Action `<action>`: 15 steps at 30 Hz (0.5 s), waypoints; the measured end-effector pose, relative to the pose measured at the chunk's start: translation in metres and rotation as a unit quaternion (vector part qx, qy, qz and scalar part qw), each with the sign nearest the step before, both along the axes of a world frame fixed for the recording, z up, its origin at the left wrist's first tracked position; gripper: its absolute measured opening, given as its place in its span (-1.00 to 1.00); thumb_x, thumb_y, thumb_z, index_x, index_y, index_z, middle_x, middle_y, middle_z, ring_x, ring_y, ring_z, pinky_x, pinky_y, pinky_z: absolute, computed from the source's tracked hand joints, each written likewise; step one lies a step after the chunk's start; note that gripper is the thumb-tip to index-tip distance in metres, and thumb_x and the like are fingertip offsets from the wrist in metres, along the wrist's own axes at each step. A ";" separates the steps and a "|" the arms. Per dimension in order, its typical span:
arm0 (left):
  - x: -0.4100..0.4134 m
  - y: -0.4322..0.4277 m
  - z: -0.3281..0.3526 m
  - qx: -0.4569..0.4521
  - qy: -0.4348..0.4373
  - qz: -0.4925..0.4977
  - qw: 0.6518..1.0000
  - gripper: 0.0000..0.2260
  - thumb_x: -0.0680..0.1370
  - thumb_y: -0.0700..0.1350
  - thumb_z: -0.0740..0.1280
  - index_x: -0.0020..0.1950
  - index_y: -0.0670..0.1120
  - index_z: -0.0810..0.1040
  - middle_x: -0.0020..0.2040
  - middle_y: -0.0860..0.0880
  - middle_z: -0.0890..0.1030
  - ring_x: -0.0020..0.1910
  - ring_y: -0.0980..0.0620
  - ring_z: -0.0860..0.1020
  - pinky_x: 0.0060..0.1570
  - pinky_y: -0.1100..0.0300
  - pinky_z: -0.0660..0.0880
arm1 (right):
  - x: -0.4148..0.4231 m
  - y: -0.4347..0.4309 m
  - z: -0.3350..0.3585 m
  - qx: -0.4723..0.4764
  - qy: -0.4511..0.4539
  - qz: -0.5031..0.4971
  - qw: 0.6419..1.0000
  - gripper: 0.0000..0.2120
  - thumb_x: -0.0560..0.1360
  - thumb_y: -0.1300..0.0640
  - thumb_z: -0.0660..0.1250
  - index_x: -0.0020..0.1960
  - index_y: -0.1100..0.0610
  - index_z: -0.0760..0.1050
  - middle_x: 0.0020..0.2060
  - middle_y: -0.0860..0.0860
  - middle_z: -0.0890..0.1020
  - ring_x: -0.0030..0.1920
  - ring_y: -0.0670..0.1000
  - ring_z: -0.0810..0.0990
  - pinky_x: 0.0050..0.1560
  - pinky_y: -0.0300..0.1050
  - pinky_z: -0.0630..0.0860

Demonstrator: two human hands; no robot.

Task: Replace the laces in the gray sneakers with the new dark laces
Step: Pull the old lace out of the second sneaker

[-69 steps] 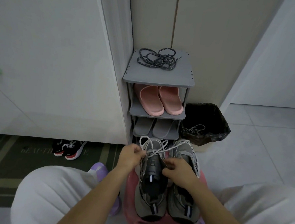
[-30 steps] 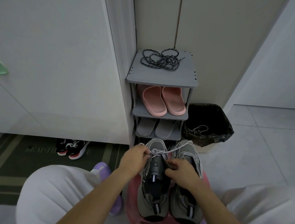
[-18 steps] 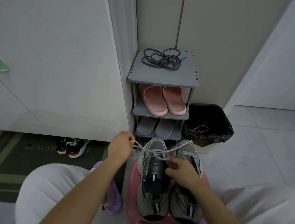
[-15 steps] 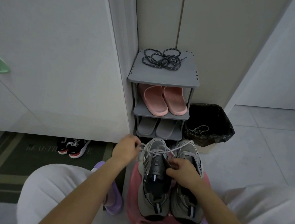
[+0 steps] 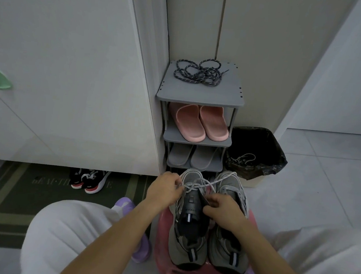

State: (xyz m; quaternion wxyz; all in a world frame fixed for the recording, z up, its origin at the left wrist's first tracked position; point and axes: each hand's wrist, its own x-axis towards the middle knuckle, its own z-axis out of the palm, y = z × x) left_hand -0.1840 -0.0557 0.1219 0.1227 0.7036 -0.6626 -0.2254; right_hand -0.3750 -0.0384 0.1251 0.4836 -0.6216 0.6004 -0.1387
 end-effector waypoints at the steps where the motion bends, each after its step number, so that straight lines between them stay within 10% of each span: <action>1: 0.001 0.000 0.001 -0.007 0.002 0.010 1.000 -0.88 0.54 -0.01 0.30 -0.06 -0.04 0.52 0.00 -0.02 0.52 -0.06 0.02 0.52 -0.15 0.18 0.42 | 0.000 0.000 0.000 0.002 -0.002 0.000 1.000 -0.63 0.41 0.20 0.36 0.21 0.09 0.55 0.07 0.02 0.65 0.08 -0.06 0.60 0.13 -0.16 0.51; 8: 0.016 -0.008 0.007 -0.050 0.046 0.129 0.989 -0.90 0.55 -0.08 0.29 -0.07 -0.09 0.54 -0.02 -0.08 0.59 -0.10 -0.04 0.56 -0.21 0.15 0.42 | 0.000 0.001 0.000 0.007 -0.013 -0.005 1.000 -0.66 0.41 0.22 0.36 0.18 0.09 0.57 0.03 0.03 0.66 0.05 -0.04 0.61 0.10 -0.12 0.55; 15: 0.007 0.002 0.003 -0.047 -0.027 -0.038 0.998 -0.83 0.53 -0.09 0.29 0.11 -0.03 0.54 0.16 0.00 0.45 0.15 0.02 0.44 0.02 0.16 0.45 | 0.001 0.000 0.003 -0.009 -0.008 0.002 1.000 -0.67 0.41 0.24 0.36 0.17 0.11 0.58 0.04 0.02 0.65 0.07 -0.07 0.59 0.10 -0.22 0.48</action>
